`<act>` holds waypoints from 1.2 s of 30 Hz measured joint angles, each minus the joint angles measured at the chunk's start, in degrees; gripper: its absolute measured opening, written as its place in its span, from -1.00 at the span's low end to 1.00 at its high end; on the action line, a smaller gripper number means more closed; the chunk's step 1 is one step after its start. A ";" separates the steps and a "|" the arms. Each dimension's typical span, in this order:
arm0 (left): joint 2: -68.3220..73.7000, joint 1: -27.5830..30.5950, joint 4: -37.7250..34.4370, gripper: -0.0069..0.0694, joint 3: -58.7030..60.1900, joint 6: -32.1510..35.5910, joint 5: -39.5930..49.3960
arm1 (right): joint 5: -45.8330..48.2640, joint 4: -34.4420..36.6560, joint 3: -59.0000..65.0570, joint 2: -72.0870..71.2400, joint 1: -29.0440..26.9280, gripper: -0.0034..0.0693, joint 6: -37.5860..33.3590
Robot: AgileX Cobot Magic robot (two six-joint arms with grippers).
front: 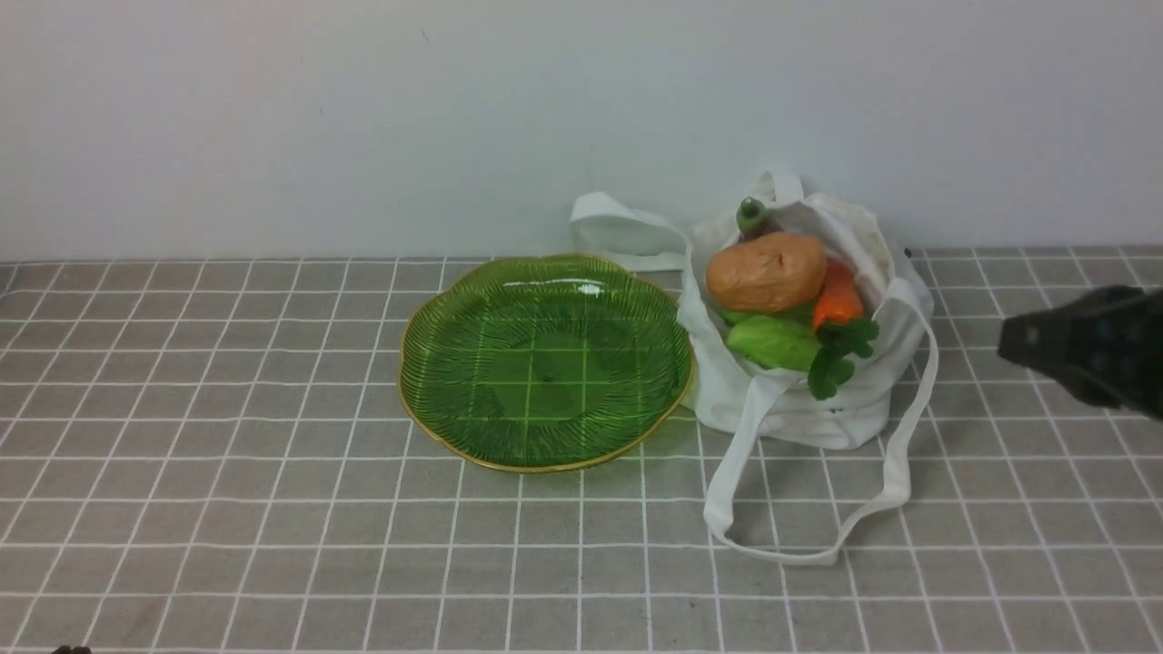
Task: Take vegetables from bag on grey coffee tablecloth place on plate.
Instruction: 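Reach into the bag and grasp the item inside with the right gripper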
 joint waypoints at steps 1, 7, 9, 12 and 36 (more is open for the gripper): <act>0.00 0.00 0.00 -0.83 0.00 0.00 0.00 | 0.34 0.07 -2.44 4.48 0.00 -0.59 -1.24; 0.00 0.00 0.00 -0.83 0.00 0.00 0.00 | 4.20 0.53 -15.23 21.03 0.00 0.10 -7.70; 0.00 0.00 0.00 -0.83 0.00 0.00 0.00 | 5.21 0.84 -19.09 25.34 0.00 0.35 -8.09; 0.00 0.00 0.00 -0.83 0.00 0.00 0.00 | 8.09 1.00 -26.67 32.85 0.00 0.78 -8.62; 0.00 0.00 0.00 -0.83 0.00 0.00 0.00 | 17.49 -2.86 -53.40 55.01 2.78 0.99 -10.76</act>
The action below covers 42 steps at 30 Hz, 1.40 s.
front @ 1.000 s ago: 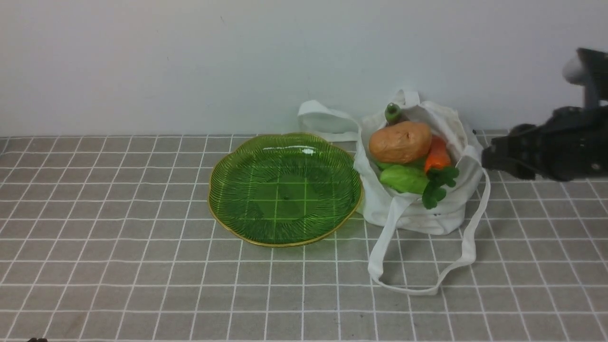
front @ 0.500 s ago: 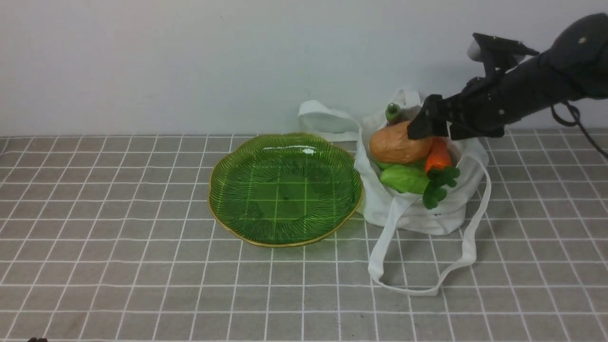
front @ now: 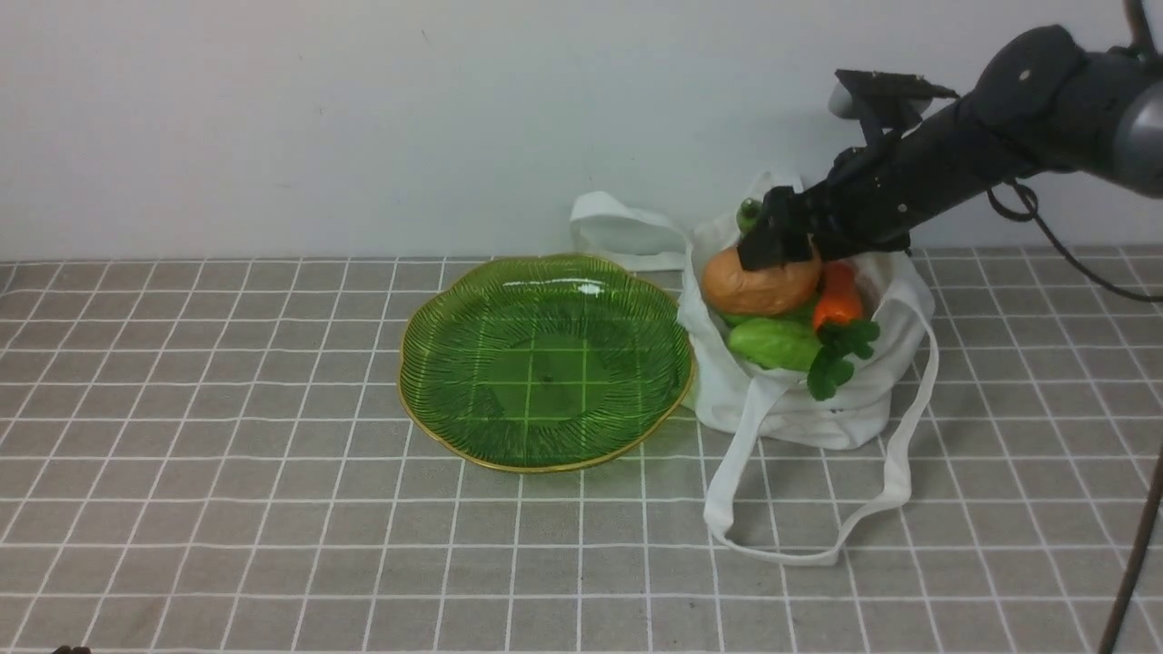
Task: Take vegetables from bag on grey coffee tablecloth place on plate.
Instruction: 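Reach into the bag and grasp the item inside with the right gripper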
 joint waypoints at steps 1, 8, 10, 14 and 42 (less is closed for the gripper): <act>0.00 0.00 0.00 -0.83 0.00 0.00 0.00 | 0.77 -1.25 -0.03 0.00 0.00 0.99 -0.12; 0.00 0.00 0.00 -0.83 0.00 0.00 0.00 | 5.35 -3.45 -0.03 0.00 0.00 0.91 -2.17; 0.00 0.00 0.00 -0.83 0.00 0.00 0.00 | 5.76 -3.53 -0.03 0.00 0.00 0.84 -2.41; 0.00 0.00 0.00 -0.83 0.00 0.00 0.00 | 7.40 -3.85 -0.45 0.00 0.00 0.69 -1.85; 0.00 0.00 0.00 -0.83 0.00 0.00 0.00 | 11.91 -13.26 -13.87 6.91 2.74 0.74 52.97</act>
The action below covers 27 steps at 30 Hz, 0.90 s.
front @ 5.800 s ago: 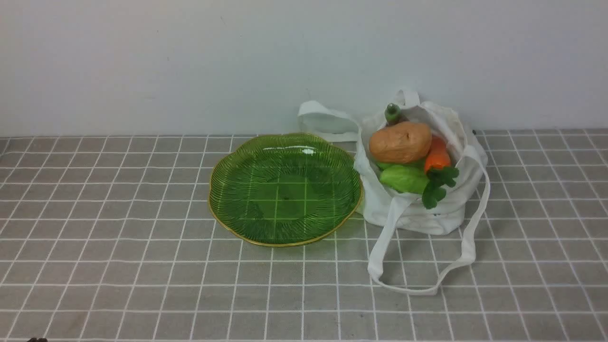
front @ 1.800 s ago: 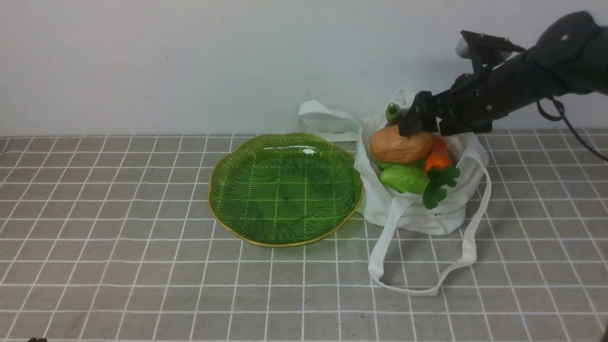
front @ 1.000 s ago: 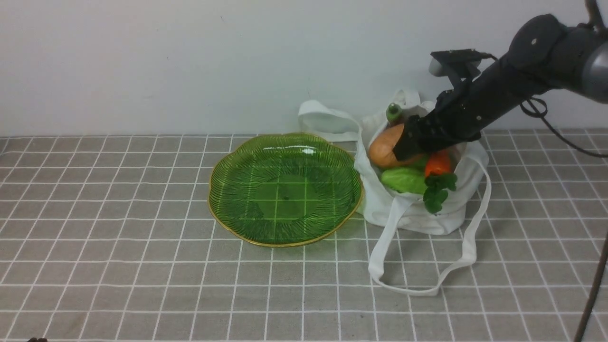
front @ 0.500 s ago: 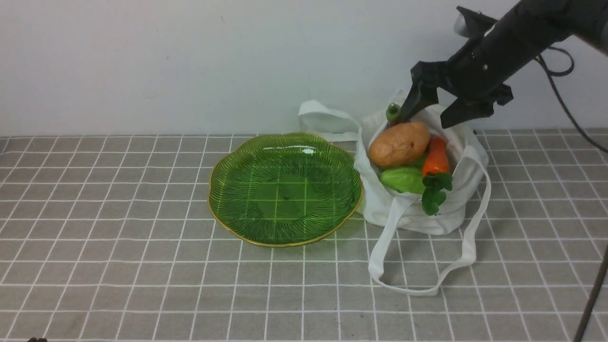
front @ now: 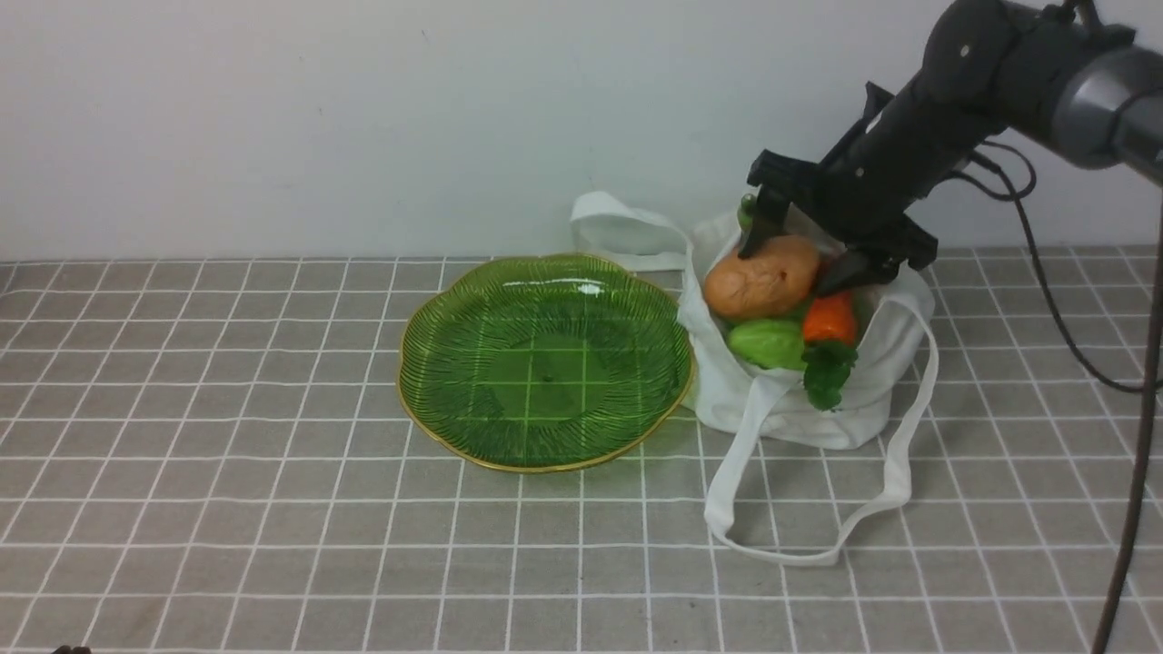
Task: Take vegetables from bag on grey coffee tablecloth place on plate.
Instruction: 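Reach into the bag and grasp the item inside with the right gripper, then take the potato out of the bag and place it in the dish with the right gripper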
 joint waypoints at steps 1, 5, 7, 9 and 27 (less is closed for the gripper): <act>0.00 0.00 0.00 -0.83 0.00 0.00 0.04 | -0.64 0.22 0.00 0.45 0.00 0.74 0.04; 0.00 0.00 0.00 -0.83 0.00 0.00 0.04 | -1.96 1.09 0.00 1.40 0.00 0.73 -0.02; 0.00 0.00 0.00 -0.83 0.00 0.00 0.04 | -2.15 1.22 -0.07 1.52 0.00 0.70 -0.28; 0.00 0.00 0.00 -0.83 0.00 0.00 0.04 | -2.15 1.22 -0.07 1.52 0.00 0.63 -1.14; 0.00 0.00 0.00 -0.83 0.00 0.00 0.04 | 6.97 -4.01 -2.46 -5.38 0.00 0.57 -9.61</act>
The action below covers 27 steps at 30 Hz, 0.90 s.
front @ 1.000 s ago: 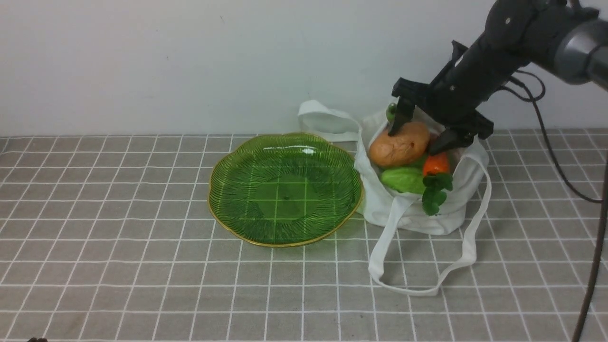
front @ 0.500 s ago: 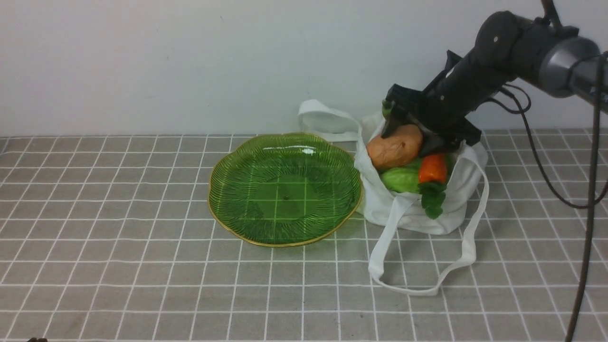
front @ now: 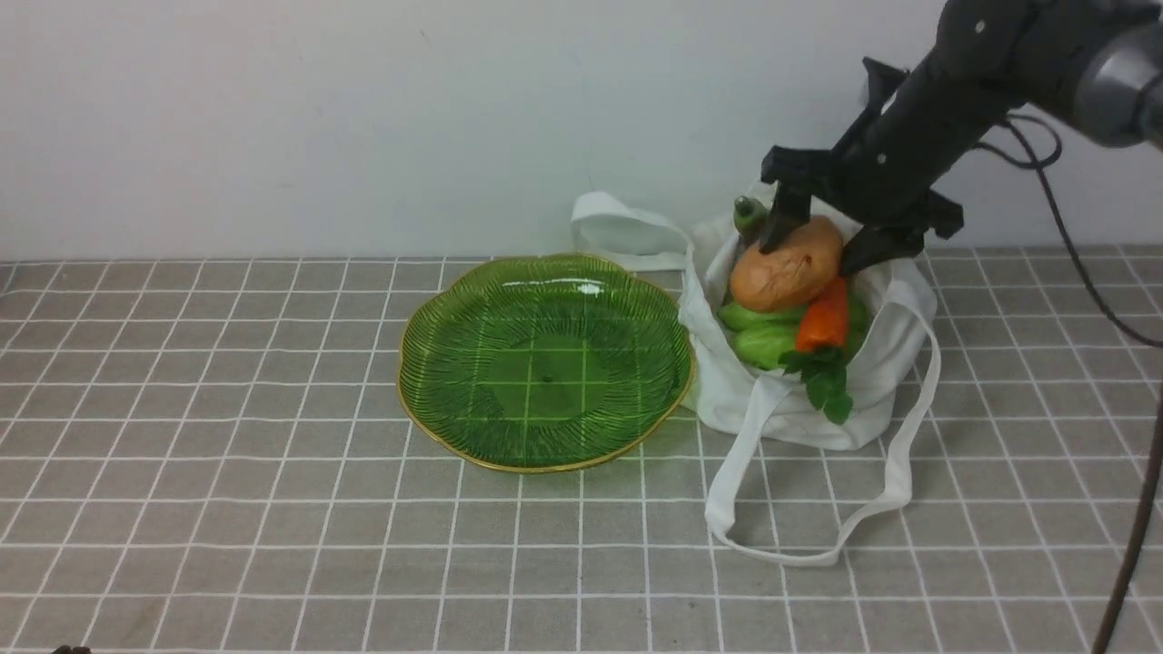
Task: Take vegetables from bag on grey coffee tablecloth place on plate.
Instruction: 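Take the potato out of the bag and place it in the dish with the right gripper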
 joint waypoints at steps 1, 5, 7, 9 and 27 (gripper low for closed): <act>0.00 0.00 0.00 -0.83 0.00 0.00 0.00 | 0.79 0.06 -1.17 -1.25 0.00 0.57 -0.98; 0.00 0.00 0.00 -0.83 0.00 0.00 0.00 | 1.30 2.77 -4.10 -4.68 0.07 0.57 -3.69; 0.00 0.00 0.00 -0.83 0.00 0.00 0.00 | 1.36 5.14 -5.11 -5.62 0.46 0.57 -5.38; 0.00 0.00 0.00 -0.83 0.00 0.00 0.00 | 1.36 10.31 -6.05 -6.11 2.23 0.57 -10.01; 0.00 0.00 0.00 -0.83 0.00 0.00 0.00 | -14.97 16.60 -6.02 14.26 18.26 0.57 -19.68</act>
